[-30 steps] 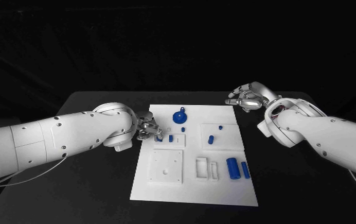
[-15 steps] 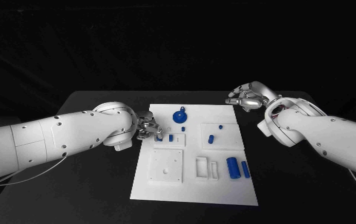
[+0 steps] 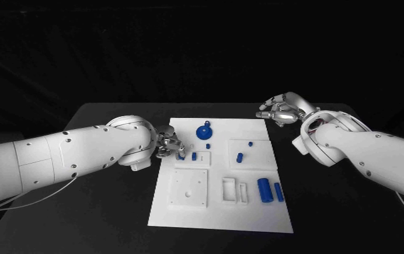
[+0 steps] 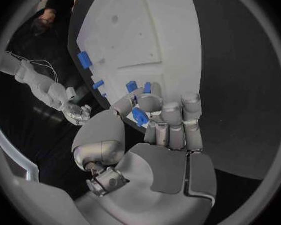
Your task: Assemble the parts on the task board
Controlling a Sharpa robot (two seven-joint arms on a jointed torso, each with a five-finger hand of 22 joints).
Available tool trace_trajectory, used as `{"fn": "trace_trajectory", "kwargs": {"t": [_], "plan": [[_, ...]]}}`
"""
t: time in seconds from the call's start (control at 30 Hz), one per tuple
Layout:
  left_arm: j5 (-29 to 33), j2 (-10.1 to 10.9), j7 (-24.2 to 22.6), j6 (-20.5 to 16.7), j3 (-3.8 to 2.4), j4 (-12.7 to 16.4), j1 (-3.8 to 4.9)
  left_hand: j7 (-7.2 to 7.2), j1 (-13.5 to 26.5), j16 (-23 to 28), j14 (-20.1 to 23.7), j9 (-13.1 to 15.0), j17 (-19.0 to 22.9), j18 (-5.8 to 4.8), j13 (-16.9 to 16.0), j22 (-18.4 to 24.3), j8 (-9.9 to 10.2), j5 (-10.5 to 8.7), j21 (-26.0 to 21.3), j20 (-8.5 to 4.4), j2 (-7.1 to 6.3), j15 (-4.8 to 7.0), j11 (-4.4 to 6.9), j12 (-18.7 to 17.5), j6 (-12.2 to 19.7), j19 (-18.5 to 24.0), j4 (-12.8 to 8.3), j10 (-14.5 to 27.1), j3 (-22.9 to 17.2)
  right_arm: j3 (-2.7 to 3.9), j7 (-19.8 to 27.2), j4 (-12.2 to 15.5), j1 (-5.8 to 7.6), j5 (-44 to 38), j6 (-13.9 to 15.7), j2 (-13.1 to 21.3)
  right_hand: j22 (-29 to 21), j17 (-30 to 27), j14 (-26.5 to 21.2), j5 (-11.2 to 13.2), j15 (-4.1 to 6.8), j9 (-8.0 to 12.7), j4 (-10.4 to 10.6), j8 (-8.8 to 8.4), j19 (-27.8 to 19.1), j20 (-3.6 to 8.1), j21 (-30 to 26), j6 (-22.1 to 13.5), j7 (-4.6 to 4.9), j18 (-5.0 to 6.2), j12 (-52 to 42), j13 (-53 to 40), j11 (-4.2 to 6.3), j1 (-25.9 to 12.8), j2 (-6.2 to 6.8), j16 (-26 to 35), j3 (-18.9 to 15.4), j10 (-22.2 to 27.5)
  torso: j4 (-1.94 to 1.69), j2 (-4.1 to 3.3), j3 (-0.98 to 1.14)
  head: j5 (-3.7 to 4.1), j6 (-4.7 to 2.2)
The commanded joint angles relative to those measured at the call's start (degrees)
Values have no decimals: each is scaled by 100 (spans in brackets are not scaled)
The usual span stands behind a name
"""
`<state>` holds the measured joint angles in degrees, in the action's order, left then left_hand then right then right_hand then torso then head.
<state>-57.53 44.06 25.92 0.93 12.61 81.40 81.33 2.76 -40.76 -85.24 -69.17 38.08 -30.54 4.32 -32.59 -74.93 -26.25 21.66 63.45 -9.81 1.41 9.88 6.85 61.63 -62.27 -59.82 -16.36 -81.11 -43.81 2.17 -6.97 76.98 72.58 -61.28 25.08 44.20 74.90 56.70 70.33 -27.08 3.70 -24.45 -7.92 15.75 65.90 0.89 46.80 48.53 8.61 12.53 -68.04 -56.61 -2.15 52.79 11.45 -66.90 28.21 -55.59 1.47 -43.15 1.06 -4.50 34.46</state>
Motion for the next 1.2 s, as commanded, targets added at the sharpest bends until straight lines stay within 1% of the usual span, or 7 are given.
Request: {"fn": "trace_trajectory", "kwargs": {"t": [0.03, 0.2, 0.37, 0.7, 0.9, 1.2], "plan": [[23, -56, -70, 22, 16, 34, -28, -427, -16, -33, -231, -7, -9, 64, -9, -79, -35, -10, 22, -598, 80, 264, 96, 30, -854, -46, 143, 52, -137, 3, 24, 7, -2, -5, -27, 0, 90, -7, 17, -40, 15, 9, 22, -18, 37, 8, -31, 1, 37, 247, -35, 5, -33, -32, 11, -1, -21, 13, 1, 0, 2, 8, 1], [23, -80, -69, 61, 16, 33, -28, -430, -17, -36, -234, -7, -11, 67, -12, -80, -39, -1, 26, -599, 91, 265, 98, 37, -856, -49, 143, 53, -141, 3, 6, 10, -2, -15, -45, 6, 90, -7, 18, -44, 15, 9, 22, -18, 37, 8, -31, 1, 37, 247, -36, 7, -33, -32, 11, -1, -21, 13, 0, 0, 4, 15, 7], [7, -103, -58, 110, 16, 47, -28, -434, -49, -41, -237, -8, -18, 77, -15, -83, -46, 68, 36, -602, 73, 265, 103, 50, -856, -51, 118, 64, -167, 3, 7, 13, -2, -16, -49, 6, 91, -8, 18, -48, 15, 10, 20, -18, 38, 8, -31, 0, 37, 247, -37, 8, -33, -30, 11, -1, -21, 14, 1, 0, 2, 17, 8], [-105, -99, -24, 186, 16, 51, -28, -438, -98, -43, -239, -10, -22, 84, -17, -84, -49, 98, 46, -604, 61, 264, 108, 60, -855, -56, 109, 69, -190, 3, 7, 8, -2, -16, -56, 6, 91, -9, 18, -53, 15, 10, 19, -18, 38, 8, -32, 0, 37, 247, -39, 11, -33, -30, 13, -1, -23, 14, 0, 1, 1, 14, 19], [-164, -82, 10, 211, 16, 49, -28, -441, -128, -48, -244, -11, -28, 87, -19, -85, -55, 163, 56, -601, 58, 262, 111, 70, -857, -59, 104, 74, -201, 3, 6, 6, -2, -16, -61, 6, 91, -9, 18, -55, 15, 10, 19, -17, 39, 8, -32, 0, 37, 247, -41, 13, -33, -31, 13, -2, -24, 14, -2, 0, -1, 11, 37], [-192, -54, 45, 255, 16, 17, -28, -444, -151, -53, -247, -14, -35, 90, -22, -85, -62, 271, 68, -598, 52, 258, 114, 83, -860, -58, 98, 81, -206, 3, 4, 8, -2, -17, -64, 7, 92, -10, 19, -57, 15, 10, 20, -17, 39, 8, -32, 0, 37, 247, -42, 15, -33, -32, 12, -2, -26, 14, -4, 1, -3, 12, 40]]}}
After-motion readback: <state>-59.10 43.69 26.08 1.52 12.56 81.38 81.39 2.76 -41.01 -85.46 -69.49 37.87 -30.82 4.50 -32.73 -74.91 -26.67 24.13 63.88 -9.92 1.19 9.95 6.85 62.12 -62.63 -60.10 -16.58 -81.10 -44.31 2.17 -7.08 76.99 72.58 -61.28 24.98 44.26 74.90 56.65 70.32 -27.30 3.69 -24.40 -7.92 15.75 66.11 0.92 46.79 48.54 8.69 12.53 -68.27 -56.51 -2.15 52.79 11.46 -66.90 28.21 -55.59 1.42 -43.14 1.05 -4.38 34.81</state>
